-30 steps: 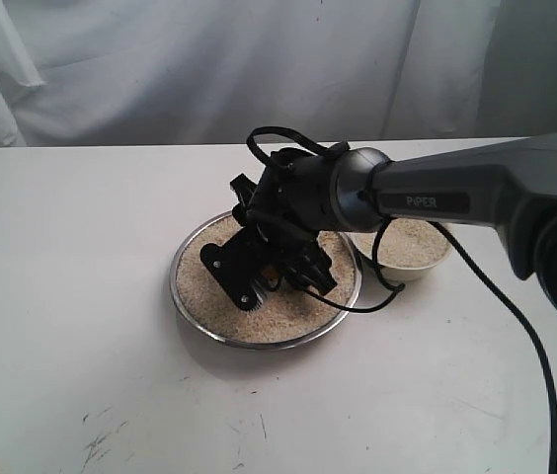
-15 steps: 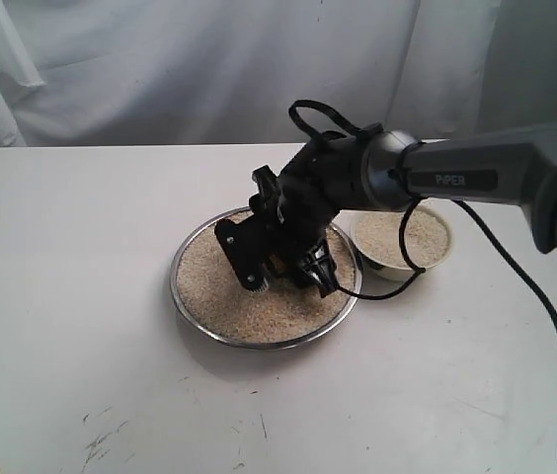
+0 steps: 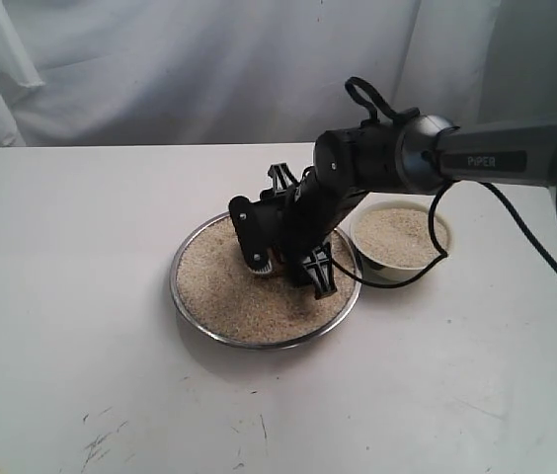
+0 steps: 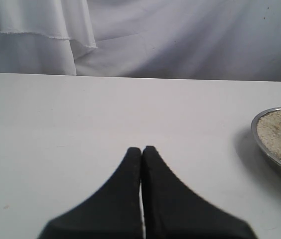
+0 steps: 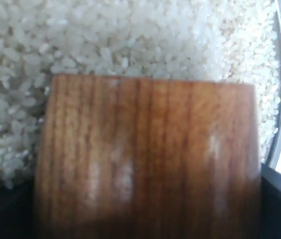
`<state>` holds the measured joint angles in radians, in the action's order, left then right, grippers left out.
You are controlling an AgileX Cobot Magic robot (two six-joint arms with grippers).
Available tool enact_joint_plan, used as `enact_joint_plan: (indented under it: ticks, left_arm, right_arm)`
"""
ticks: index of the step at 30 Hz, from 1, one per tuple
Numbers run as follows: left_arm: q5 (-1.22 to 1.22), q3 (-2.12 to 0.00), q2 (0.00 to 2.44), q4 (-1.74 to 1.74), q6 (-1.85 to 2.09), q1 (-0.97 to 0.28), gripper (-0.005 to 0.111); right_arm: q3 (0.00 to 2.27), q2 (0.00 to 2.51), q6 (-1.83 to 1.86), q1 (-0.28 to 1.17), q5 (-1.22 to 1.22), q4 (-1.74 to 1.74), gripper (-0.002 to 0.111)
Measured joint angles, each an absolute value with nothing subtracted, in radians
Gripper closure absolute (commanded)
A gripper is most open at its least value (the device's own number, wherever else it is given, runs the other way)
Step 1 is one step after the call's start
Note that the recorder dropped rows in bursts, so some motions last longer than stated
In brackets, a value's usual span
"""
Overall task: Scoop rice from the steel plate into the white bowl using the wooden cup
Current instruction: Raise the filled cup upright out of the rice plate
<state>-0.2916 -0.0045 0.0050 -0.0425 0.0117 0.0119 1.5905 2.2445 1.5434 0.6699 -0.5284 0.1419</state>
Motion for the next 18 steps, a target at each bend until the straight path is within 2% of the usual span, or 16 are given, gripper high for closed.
enact_joint_plan:
  ticks: [13,18]
  left_arm:
    - [-0.292,-0.005,0.005,-0.042,0.012,0.012,0.107]
    - [-0.292,-0.005,0.005,-0.042,0.012,0.012,0.107]
  right_arm:
    - [1.591,2.244,1.585,0.654,-0.535,0.299,0.108]
    - [1.591,2.244,1.684,0.596,-0.550,0.511,0.108]
